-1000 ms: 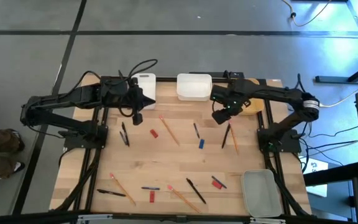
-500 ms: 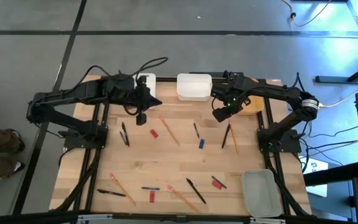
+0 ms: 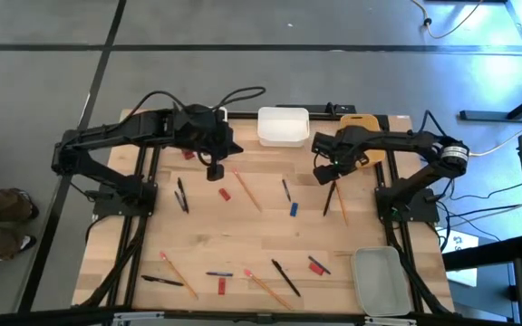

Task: Sort crayons/erasers/pens/pencils in bins
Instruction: Put the yellow pencil into the yellow bin

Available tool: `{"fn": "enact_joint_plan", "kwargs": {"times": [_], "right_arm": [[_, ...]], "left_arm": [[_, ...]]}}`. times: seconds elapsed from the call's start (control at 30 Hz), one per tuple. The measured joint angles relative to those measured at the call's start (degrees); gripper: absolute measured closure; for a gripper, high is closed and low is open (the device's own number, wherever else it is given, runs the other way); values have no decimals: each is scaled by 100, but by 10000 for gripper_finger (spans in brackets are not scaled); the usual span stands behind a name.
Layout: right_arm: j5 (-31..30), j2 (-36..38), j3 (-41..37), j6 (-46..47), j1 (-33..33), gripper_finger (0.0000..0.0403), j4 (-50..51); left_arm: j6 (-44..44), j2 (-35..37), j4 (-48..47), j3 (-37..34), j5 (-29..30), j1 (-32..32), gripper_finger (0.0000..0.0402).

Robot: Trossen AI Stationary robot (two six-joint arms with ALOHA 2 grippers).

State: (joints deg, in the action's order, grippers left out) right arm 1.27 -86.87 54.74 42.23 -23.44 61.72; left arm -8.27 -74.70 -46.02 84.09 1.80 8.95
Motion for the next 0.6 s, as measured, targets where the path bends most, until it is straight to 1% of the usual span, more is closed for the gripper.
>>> {"fn": "enact_joint_plan", "kwargs": {"times": [0.1, 0.17, 0.3, 0.5, 0.6], "right_arm": [[191, -1, -243, -61, -72, 261, -636], [178, -2, -310, -91, -121, 261, -890], [-116, -2, -363, -18, -248, 261, -888], [-128, -2, -379, 104, -319, 261, -833], [-123, -2, -546, 118, -319, 261, -859]], "left_arm": [[20, 0, 0, 0, 2, 2, 401], [20, 0, 9, 0, 2, 2, 401], [20, 0, 13, 0, 2, 2, 401], [24, 0, 15, 0, 4, 2, 401], [26, 0, 15, 0, 4, 2, 401]]}}
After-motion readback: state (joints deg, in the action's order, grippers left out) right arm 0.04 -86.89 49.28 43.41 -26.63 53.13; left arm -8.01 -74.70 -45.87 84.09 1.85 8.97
